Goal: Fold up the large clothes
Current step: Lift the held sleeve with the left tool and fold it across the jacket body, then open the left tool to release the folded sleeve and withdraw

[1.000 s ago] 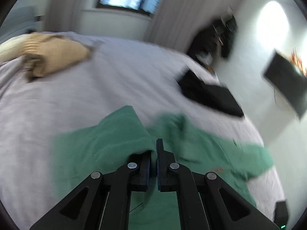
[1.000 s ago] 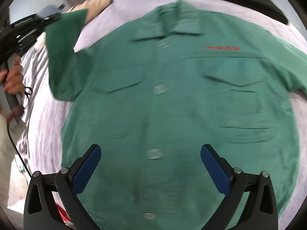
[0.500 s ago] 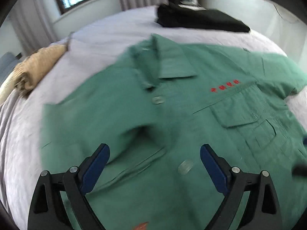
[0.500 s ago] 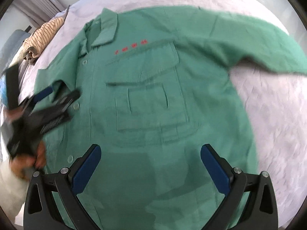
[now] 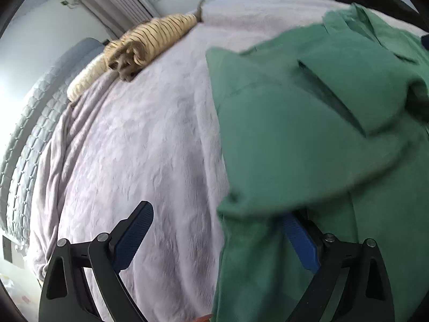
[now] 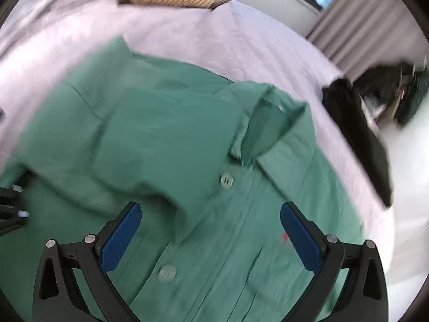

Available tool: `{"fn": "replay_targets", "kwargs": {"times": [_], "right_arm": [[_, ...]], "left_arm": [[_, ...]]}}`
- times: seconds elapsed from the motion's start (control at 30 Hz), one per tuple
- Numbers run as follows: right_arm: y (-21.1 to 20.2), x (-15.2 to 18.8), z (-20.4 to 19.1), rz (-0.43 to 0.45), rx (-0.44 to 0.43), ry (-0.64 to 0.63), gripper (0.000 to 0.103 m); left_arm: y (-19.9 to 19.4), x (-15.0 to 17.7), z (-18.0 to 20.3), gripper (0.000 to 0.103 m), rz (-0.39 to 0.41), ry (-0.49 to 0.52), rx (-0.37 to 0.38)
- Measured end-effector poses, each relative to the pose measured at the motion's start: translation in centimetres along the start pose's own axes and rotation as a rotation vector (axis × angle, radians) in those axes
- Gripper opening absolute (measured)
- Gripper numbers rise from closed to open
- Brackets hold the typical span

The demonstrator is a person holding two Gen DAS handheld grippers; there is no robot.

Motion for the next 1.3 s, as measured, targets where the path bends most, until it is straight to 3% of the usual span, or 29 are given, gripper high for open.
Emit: {"fn": "replay_targets", "kwargs": {"times": [0.03, 0.1, 0.13, 0.17, 0.23, 0.3, 0.37, 0.5, 0.6, 0.73, 0.77, 0.87, 1.0, 1.1, 1.13, 1.2, 1.23, 1.27, 1.3], "right_arm": [[1.0, -0.5, -0.4, -0.011, 0.05, -0.041, 0.1], [1.3, -1.3, 0.0, 0.004, 0.047, -0.04, 0.071], [0.9, -1.7, 0.7, 0.028, 0.009, 0.014, 0.03], [-0.1, -2.0, 2.5, 0.08, -0.061, 0.146, 0.018], [-1.1, -1.1, 6.3, 0.162, -0.171, 0.409, 0.018], [-1.2, 2.2, 10.9, 0.223, -0.346, 0.761, 0.02], [1.1, 6.6, 13.6, 0.211, -0.549, 1.104, 0.046], [5.0, 12.9, 14.0, 0.191, -0.79, 1.484, 0.047], [5.0, 15.2, 13.8, 0.247, -0.876, 1.641, 0.047], [4.1, 16.4, 14.9, 0.249, -0.891, 1.678, 0.055], [3.7, 16.5, 15.0, 0.23, -0.896, 1.654, 0.06], [2.7, 15.5, 14.5, 0.188, -0.926, 1.536, 0.062], [1.8, 11.4, 9.4, 0.127, -1.05, 1.335, 0.062], [2.9, 7.8, 4.7, 0.071, -1.136, 1.257, 0.062], [3.5, 7.1, 3.4, 0.053, -1.145, 1.252, 0.062], [4.9, 6.0, 1.9, 0.025, -1.126, 1.267, 0.062], [5.5, 5.7, 1.7, 0.024, -1.11, 1.287, 0.053], [5.8, 5.4, 1.7, 0.022, -1.092, 1.303, 0.018], [5.9, 5.2, 1.6, 0.002, -1.068, 1.302, 0.003]], "left_arm": [[0.4, -0.2, -0.4, 0.096, 0.001, -0.034, -0.019], [1.2, 0.0, -2.1, 0.096, -0.028, -0.144, -0.078], [1.9, 0.1, -2.8, 0.099, -0.05, -0.188, -0.081], [3.3, 0.4, -4.1, 0.103, -0.082, -0.265, -0.043], [4.0, 1.2, -5.4, 0.103, -0.116, -0.347, 0.021], [4.4, 1.6, -6.0, 0.103, -0.129, -0.392, 0.082], [4.3, 1.6, -5.8, 0.103, -0.125, -0.39, 0.096], [4.7, 1.4, -6.0, 0.103, -0.117, -0.372, 0.096], [4.9, 1.4, -6.8, 0.103, -0.129, -0.374, 0.128], [4.1, 1.3, -8.1, 0.103, -0.138, -0.315, 0.212], [3.3, 1.4, -8.4, 0.103, -0.143, -0.292, 0.258], [1.8, 1.2, -9.7, 0.103, -0.149, -0.297, 0.382], [3.4, -2.3, -10.1, 0.103, -0.161, -0.345, 0.495], [6.5, -4.8, -8.0, 0.102, -0.223, -0.332, 0.591], [7.3, -5.2, -7.0, 0.095, -0.251, -0.315, 0.601], [8.3, -5.4, -5.7, 0.041, -0.291, -0.275, 0.591], [8.6, -5.3, -5.2, 0.028, -0.31, -0.26, 0.592], [8.5, -5.2, -4.9, 0.022, -0.312, -0.255, 0.587], [8.3, -5.1, -5.0, 0.022, -0.295, -0.253, 0.577]]}}
Point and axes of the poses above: each gripper's, at about its wrist camera, not at the fingertips, and y roughly the way its jaws point, z to its right, x to its underside, the point moved 2 cm from there along y, roughly the way its jaws point, and after that the axes turned 9 degrees about -x, right-handed, at the moved point
